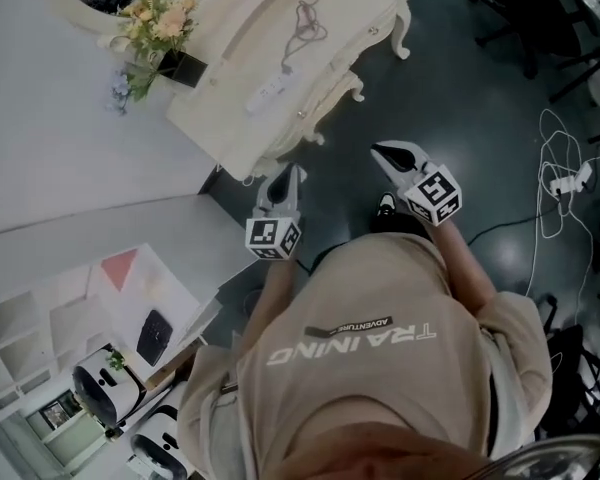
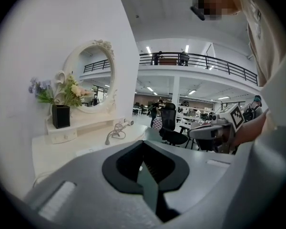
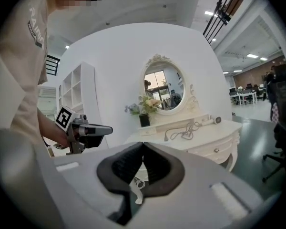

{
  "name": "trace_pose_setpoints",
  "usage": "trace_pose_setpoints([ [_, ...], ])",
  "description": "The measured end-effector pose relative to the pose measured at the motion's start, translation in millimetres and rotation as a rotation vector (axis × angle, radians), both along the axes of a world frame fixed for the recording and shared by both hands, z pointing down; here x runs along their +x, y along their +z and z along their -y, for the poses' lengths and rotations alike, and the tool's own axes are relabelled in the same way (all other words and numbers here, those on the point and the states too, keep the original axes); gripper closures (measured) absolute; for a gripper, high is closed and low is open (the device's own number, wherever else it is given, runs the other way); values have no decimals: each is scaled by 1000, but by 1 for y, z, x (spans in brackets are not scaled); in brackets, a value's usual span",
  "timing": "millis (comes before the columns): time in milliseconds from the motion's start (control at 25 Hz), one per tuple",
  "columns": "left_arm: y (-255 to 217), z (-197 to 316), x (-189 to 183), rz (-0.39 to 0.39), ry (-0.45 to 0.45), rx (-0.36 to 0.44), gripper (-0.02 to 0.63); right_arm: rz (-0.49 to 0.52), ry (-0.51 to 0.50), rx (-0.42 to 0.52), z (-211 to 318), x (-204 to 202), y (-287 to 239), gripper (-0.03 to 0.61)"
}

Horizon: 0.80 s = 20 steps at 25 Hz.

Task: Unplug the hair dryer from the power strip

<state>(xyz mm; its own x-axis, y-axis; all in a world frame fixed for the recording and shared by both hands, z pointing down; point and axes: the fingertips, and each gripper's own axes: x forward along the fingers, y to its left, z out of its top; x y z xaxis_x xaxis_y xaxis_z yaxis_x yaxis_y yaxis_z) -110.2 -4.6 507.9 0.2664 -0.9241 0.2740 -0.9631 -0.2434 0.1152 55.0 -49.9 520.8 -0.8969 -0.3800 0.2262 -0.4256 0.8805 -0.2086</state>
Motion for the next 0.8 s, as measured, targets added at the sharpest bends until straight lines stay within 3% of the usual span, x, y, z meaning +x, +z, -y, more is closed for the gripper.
trace_pose_setpoints([
  [200,-5,50,7,89,-34,7,607,-4,-72,-23,55,1,11,575],
  [440,4,71,-5,83,-76,-35,607,-5,-141,-41,86,-23,18,575],
  [800,37,134,-33,62,4,-68,607,-52,-107,-53,135,-49,44,575],
])
